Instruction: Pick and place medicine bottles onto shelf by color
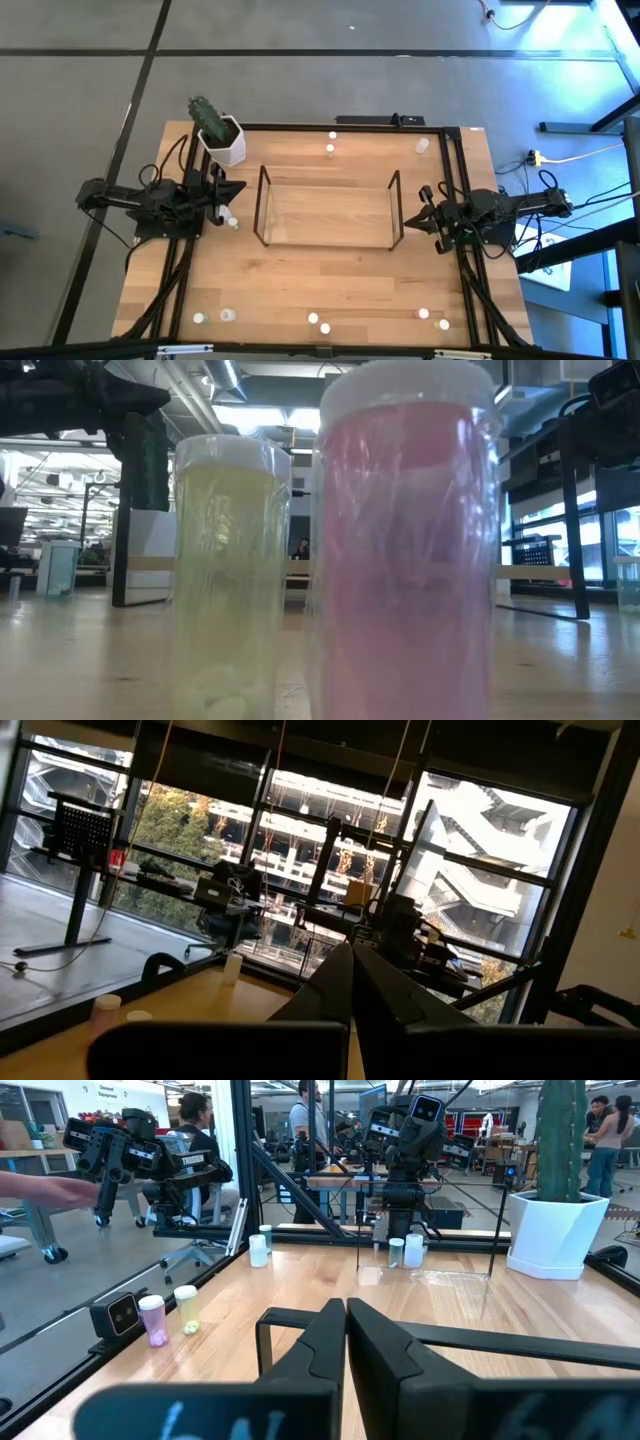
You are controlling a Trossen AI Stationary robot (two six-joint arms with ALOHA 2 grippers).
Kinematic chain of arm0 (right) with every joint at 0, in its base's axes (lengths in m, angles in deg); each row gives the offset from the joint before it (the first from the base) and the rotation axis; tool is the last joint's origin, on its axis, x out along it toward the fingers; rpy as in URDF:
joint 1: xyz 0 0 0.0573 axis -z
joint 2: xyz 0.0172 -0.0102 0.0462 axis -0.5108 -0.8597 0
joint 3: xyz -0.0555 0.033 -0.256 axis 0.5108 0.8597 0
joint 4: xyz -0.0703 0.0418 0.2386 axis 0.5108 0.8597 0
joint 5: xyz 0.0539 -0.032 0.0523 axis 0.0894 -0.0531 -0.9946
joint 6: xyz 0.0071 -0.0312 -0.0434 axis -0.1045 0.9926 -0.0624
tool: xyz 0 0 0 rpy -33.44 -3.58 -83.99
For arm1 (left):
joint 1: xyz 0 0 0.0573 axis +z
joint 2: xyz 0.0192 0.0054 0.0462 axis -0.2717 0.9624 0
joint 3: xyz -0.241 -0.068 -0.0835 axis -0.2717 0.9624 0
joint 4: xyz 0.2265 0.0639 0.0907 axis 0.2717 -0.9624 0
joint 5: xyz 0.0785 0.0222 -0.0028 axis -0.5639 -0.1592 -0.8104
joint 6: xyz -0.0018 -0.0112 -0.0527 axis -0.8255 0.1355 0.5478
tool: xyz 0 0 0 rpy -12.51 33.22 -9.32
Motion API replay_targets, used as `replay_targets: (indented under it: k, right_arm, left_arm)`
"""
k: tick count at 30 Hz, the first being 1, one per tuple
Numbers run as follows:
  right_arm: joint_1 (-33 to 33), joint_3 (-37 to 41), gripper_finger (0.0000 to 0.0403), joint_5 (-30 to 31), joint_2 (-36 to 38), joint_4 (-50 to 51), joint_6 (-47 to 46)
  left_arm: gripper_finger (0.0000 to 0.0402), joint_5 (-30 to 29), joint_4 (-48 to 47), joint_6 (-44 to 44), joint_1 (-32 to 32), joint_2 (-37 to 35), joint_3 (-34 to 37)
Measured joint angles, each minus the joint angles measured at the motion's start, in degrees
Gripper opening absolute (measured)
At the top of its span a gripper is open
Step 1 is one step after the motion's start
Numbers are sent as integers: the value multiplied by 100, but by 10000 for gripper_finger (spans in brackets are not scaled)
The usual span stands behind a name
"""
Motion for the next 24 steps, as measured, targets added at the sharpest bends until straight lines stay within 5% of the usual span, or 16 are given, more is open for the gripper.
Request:
replay_targets:
  k: [14, 18, 24]
  right_arm:
    - [0, 0, 18, 0, 2, -1, 2]
    - [2, 2, 18, 0, 0, -2, 1]
    - [1, 0, 18, 0, 0, -1, 2]
  left_arm:
    - [0, 144, 86, -98, 1, 3, -178]
    - [0, 719, -425, -610, -3, 48, -884]
    - [0, 604, -2402, -765, -1, 905, -2623]
